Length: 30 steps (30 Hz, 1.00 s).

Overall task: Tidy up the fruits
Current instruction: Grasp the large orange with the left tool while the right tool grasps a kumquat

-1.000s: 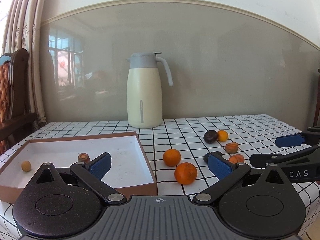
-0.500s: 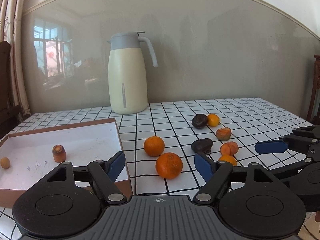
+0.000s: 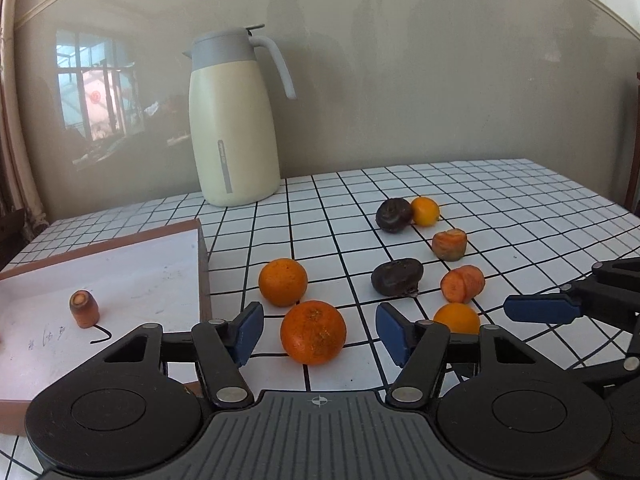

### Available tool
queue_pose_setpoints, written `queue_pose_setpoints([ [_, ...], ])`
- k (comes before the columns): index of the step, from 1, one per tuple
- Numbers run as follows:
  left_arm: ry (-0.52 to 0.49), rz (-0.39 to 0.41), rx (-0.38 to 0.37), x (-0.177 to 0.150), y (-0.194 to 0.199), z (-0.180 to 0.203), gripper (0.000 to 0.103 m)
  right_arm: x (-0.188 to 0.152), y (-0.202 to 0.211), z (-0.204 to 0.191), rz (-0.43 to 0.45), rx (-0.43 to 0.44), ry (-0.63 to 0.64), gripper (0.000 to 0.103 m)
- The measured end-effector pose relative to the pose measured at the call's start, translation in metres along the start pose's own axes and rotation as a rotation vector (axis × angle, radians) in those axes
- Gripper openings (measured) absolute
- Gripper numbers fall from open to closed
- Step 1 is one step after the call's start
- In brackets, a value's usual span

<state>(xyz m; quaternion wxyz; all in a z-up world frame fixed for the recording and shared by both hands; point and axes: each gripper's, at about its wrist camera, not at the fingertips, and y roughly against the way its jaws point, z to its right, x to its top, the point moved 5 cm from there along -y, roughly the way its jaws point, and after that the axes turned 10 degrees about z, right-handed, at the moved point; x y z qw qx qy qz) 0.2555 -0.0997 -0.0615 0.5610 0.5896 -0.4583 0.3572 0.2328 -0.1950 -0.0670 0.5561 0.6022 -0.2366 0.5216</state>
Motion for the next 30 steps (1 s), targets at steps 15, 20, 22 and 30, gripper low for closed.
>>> queue_pose_setpoints([
  [15,0.032,-0.079,0.022,-0.01,-0.025,0.0,0.061,0.0,-0.017,0.0,0.006,0.022,-0.024,0.028],
  [20,0.02,-0.08,0.023,-0.011,-0.027,0.002,0.058,0.0,-0.023,0.0,-0.003,0.024,-0.039,0.022],
  [22,0.005,-0.081,0.03,-0.011,-0.028,0.003,0.057,0.0,-0.024,0.0,-0.005,0.022,-0.042,0.022],
  [30,0.017,-0.071,0.041,-0.01,-0.028,-0.007,0.041,0.001,-0.02,0.01,0.002,-0.012,-0.07,0.022],
])
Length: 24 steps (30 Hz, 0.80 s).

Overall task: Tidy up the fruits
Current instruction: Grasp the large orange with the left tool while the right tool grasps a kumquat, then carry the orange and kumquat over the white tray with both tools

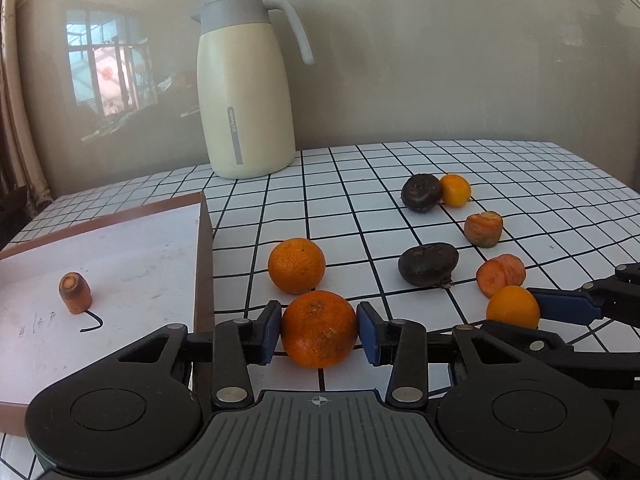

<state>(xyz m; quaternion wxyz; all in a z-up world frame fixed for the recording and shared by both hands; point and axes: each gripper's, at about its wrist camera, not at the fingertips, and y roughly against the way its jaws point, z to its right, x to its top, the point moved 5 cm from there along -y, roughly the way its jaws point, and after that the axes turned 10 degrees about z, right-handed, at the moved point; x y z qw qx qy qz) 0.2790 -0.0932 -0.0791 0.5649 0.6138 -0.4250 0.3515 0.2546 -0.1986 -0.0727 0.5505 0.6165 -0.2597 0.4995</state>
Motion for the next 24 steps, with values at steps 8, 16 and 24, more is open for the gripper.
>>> queue_pose_setpoints([
  [8,0.003,0.016,-0.013,0.002,0.005,0.0,0.041,0.003,0.004,0.001,0.012,-0.012,-0.001,0.022],
  [16,-0.002,0.051,-0.044,0.007,0.02,0.001,0.041,0.008,0.01,0.007,0.025,-0.042,-0.017,0.022],
  [24,-0.002,0.136,-0.052,0.023,0.047,-0.004,0.041,0.022,0.031,0.009,0.088,-0.067,-0.001,0.022],
])
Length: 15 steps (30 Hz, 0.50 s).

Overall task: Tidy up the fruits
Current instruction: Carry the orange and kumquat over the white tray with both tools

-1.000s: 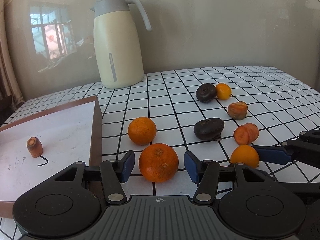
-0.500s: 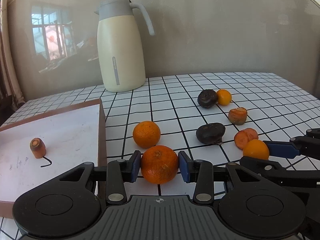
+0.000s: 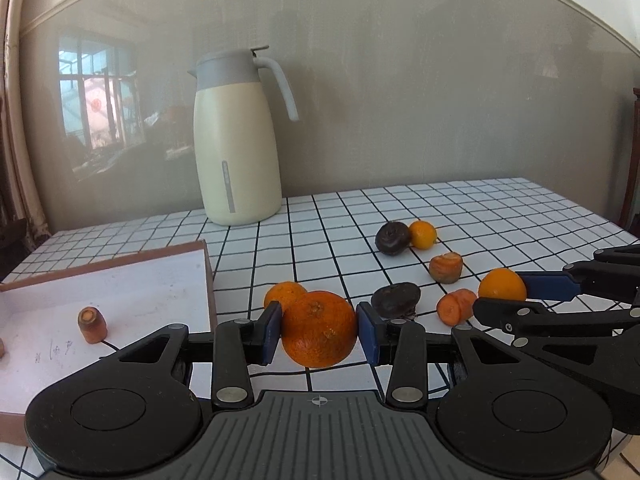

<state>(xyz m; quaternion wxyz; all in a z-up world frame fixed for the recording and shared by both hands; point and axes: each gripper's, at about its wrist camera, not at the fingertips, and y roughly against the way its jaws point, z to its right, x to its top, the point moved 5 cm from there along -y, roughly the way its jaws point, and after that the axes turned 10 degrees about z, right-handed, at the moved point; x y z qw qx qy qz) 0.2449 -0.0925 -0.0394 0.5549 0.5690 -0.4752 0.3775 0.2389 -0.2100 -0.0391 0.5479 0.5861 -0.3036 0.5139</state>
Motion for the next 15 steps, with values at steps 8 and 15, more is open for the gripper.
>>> queue_pose_setpoints([
  [8,-0.03,0.066,0.019,0.016,0.032,-0.018,0.041,0.022,0.02,-0.004,0.079,0.01,-0.014,0.022],
  [15,-0.039,0.086,0.065,0.021,0.048,-0.046,0.041,0.04,0.036,-0.028,0.147,0.06,0.004,0.022],
])
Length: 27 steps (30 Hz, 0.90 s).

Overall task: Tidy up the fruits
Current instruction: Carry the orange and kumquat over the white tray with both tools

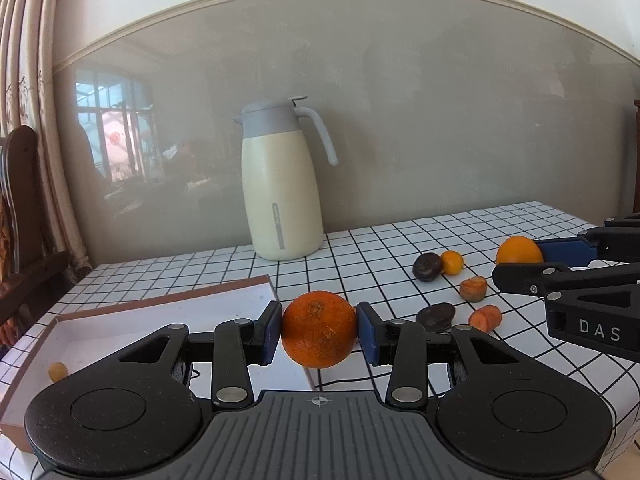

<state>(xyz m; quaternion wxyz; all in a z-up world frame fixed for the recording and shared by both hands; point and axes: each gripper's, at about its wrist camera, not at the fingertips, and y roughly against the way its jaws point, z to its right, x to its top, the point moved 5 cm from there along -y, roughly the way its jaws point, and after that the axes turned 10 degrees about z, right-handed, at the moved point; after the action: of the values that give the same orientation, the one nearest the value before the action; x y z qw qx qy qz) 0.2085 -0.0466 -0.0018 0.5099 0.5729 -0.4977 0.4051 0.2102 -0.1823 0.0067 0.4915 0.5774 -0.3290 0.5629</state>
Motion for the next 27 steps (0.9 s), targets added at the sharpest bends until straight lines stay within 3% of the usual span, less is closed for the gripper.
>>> queue_pose_setpoints([
  [27,0.034,0.015,0.19,-0.009,0.032,-0.115,0.041,0.036,-0.017,-0.108,0.087,0.202,0.028,0.022],
])
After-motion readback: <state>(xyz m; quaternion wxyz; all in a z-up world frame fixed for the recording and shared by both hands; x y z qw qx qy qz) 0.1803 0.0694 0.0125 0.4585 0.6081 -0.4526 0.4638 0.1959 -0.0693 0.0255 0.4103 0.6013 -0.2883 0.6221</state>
